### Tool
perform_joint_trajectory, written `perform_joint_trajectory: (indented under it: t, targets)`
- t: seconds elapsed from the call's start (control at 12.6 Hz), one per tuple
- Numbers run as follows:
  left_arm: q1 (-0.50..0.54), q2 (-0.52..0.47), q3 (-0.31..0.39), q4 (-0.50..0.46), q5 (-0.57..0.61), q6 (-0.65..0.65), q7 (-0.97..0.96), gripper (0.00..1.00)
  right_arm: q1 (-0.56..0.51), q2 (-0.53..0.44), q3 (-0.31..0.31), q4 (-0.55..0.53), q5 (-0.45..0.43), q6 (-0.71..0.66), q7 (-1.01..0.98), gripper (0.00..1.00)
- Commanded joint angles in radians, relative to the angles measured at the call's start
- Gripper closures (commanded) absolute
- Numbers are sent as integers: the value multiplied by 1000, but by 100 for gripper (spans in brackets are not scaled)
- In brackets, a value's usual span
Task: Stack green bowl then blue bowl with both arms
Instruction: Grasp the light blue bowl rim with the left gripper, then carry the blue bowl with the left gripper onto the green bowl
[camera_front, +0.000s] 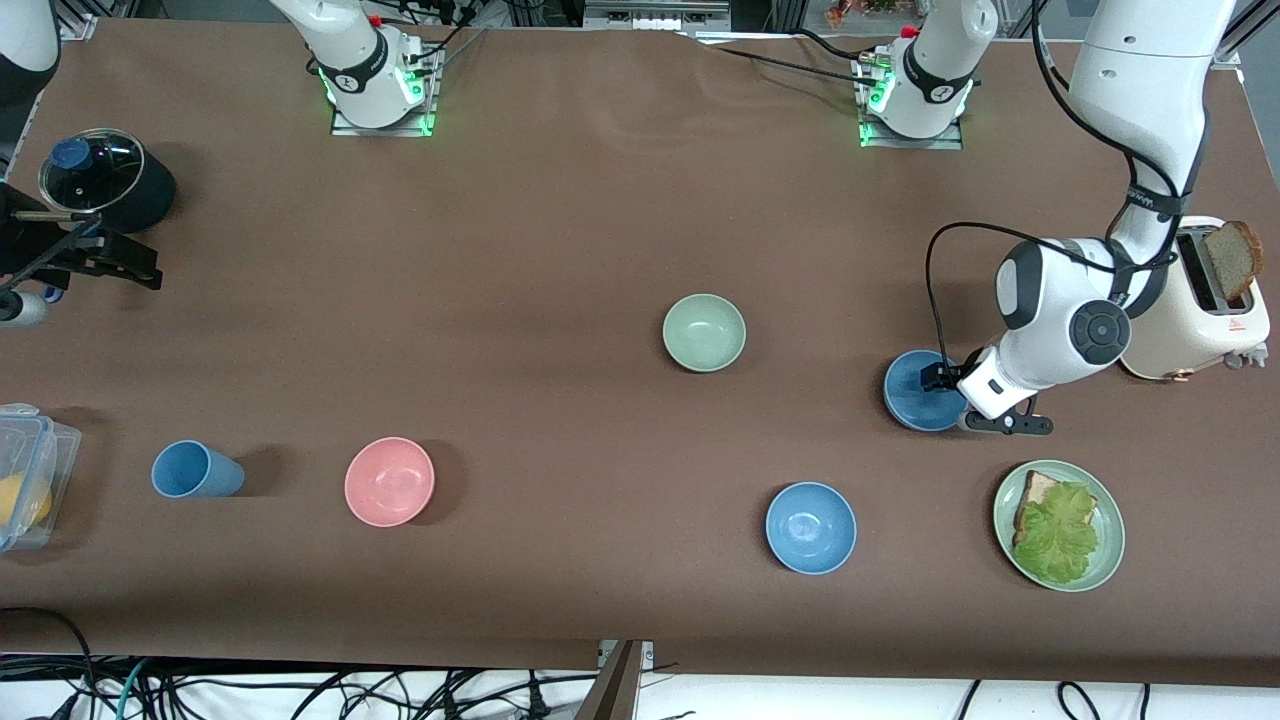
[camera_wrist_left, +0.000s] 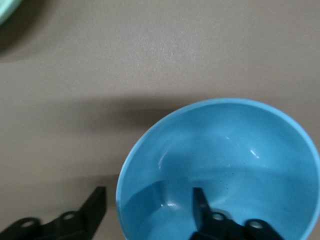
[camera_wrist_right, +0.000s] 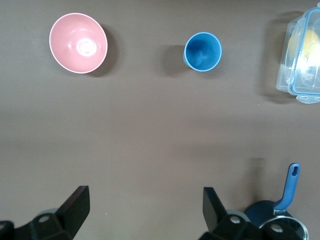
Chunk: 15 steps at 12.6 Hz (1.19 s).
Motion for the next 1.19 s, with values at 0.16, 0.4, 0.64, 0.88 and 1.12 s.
perform_joint_trajectory:
  t: [0.16, 0.4, 0.64, 0.88, 1.12]
  targets:
    - [-15, 9, 10, 7, -5, 11, 2, 100, 3, -1, -5, -18, 16, -3, -13, 0]
    - [-17, -12, 10, 19, 0, -11, 5, 100, 5, 2, -3, -15, 18, -3, 1, 0]
    - [-23, -76, 1, 22, -8, -107, 5, 100, 6, 7, 2, -15, 27, -2, 15, 0]
    - [-29, -149, -39, 24, -102, -192, 2, 100, 9, 10, 6, -12, 33, 0, 78, 0]
    - [-96, -170, -80, 118, -228, -348, -12, 100, 9, 10, 5, -10, 33, -2, 81, 0]
